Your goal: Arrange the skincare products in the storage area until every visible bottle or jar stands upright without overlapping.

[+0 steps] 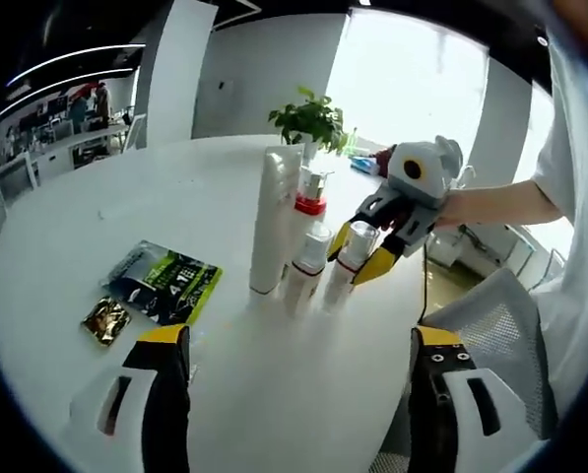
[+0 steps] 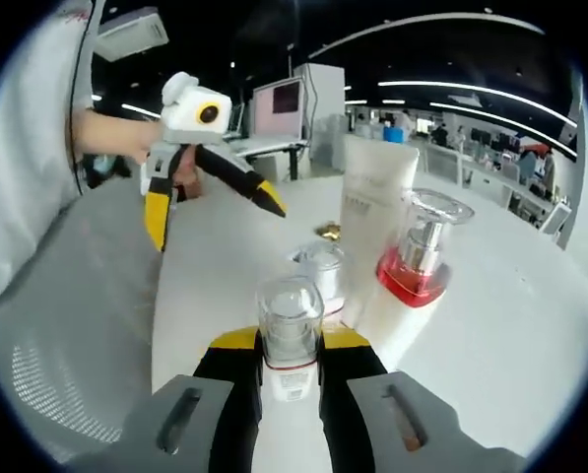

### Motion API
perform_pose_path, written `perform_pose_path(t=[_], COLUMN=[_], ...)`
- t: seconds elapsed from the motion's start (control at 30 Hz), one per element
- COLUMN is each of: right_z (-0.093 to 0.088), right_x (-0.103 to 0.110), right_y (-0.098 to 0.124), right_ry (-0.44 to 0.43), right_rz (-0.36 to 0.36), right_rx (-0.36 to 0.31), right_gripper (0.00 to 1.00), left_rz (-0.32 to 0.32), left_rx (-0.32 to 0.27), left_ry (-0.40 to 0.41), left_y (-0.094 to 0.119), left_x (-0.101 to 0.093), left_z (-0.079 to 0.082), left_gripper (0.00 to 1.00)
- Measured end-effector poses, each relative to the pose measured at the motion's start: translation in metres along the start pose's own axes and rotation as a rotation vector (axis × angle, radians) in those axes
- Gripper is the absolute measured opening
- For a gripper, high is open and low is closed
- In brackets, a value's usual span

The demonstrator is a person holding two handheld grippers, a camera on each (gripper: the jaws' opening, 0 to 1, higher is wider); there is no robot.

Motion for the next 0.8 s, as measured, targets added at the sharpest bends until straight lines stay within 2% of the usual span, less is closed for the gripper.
perform_pose_path(t=[0.17,0.27,0.37,0.47,0.63,0.8], right_z=[-0.001,0.0,-0.002,-0.008,-0.015,-0.026], right_x=[-0.002,-0.002,-0.002,-0.002,-0.003,-0.007], right_y=[-0.001,-0.002,-0.003,-0.005,-0.005,-0.002], right_ry=[0.006,0.005,-0.026,-0.022,-0.052,-0.084], right_rz=[0.0,0.01,0.022,0.021,0.017,-0.013], right_rx=[-0.005,-0.01,0.011,0.038,0.049,0.07], right_gripper=[0.2,0.21,0.21,0.22,0.25,0.27], left_rz=[0.009,0.017,0.013,0.017,0.021,0.019], left_rx=[-0.004,-0.021,-0.026,-0.022,-0.014,-0.008], left_ry=[0.006,0.002,-0.002,-0.009,-0.014,-0.016], left_y=[0.0,-0.002,-0.003,-0.004,-0.003,-0.003], left_x=[0.002,0.002,0.001,0.002,0.002,0.002], left_z=[-0.001,0.002,0.003,0.002,0.001,-0.001], left_gripper=[0.9,0.98,0.98,0.99,0.99,0.99])
Point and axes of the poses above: the point that each gripper's makers call its tool centre point, and the gripper's own axes: y roughly backward along the fingers, x roughly to its left, z roughly out of its top, the point moved 3 cm from there along y, roughly backward along the fingers, and after that the axes turned 6 degrees about -y, right-handed, at the moved point
